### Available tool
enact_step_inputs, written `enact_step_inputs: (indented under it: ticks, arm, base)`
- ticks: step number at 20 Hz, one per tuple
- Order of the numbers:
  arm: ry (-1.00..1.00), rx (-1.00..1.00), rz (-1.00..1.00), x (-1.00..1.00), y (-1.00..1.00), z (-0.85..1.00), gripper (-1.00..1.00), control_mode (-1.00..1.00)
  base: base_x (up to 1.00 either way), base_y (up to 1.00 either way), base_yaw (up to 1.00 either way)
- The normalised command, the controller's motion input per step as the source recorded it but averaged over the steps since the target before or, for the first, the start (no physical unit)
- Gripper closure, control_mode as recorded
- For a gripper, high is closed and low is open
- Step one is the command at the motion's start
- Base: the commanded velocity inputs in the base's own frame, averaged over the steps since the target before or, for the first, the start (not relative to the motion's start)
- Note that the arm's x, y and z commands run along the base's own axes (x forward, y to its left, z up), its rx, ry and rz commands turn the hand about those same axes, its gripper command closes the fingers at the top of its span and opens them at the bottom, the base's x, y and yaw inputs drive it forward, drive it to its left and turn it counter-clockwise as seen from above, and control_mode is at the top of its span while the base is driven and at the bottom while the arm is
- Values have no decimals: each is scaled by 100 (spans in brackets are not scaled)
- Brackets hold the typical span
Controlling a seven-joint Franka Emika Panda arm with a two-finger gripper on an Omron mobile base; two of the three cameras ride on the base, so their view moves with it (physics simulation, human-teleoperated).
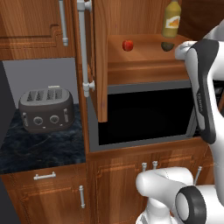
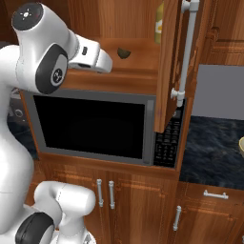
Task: Open the cabinet. Pick the kiwi and apple from the cabinet and place them into the bowl. Then close the cabinet.
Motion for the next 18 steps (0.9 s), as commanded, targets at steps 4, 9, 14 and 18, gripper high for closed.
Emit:
enact_step_inputs:
  ticks: [4, 9, 14, 18]
  arm:
    - [0, 7, -1, 26, 0, 7, -100, -100]
    - [0, 5, -1, 27, 0, 0, -100, -100]
    - [-1, 2, -1, 22, -4, 0, -100, -100]
    - [0, 1, -2, 22, -7, 0, -100, -100]
  base:
    - [0, 0, 0]
    - [0, 0, 0]
    - [0, 0, 0]
    - [0, 0, 0]
